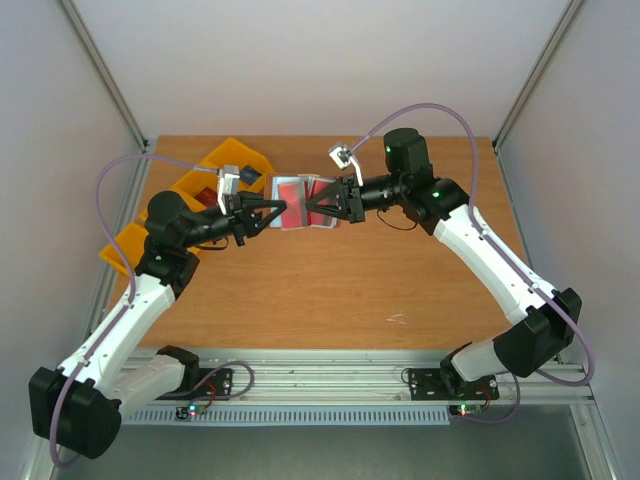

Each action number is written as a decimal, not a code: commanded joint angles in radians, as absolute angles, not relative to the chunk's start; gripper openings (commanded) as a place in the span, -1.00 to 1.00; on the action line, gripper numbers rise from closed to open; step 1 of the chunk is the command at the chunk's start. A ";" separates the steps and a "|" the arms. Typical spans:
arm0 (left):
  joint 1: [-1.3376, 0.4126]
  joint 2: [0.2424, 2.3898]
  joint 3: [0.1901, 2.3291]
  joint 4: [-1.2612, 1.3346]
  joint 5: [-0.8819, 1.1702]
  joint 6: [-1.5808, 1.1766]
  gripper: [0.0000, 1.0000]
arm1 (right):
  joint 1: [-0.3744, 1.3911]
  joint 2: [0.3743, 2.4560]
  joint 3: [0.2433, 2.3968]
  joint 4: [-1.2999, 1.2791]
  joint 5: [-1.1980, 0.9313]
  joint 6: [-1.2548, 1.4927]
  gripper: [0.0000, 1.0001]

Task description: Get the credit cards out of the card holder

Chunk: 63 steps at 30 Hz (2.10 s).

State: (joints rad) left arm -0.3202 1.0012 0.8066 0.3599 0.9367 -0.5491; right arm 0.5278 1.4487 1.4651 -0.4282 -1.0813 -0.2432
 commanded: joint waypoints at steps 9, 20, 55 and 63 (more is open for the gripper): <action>-0.324 0.982 0.815 0.420 0.968 -0.540 -0.84 | 0.509 1.414 1.493 -0.469 -1.115 -0.280 -0.98; -0.325 0.983 0.815 0.420 0.973 -0.534 -0.99 | 0.509 1.423 1.492 -0.463 -1.117 -0.259 -0.86; -0.324 1.004 0.825 0.451 1.020 -0.539 -0.99 | 0.591 1.446 1.484 -0.392 -0.943 -0.296 -0.75; -0.325 0.995 0.818 0.446 1.009 -0.541 -0.99 | 0.580 1.428 1.444 -0.288 -1.067 -0.233 -0.97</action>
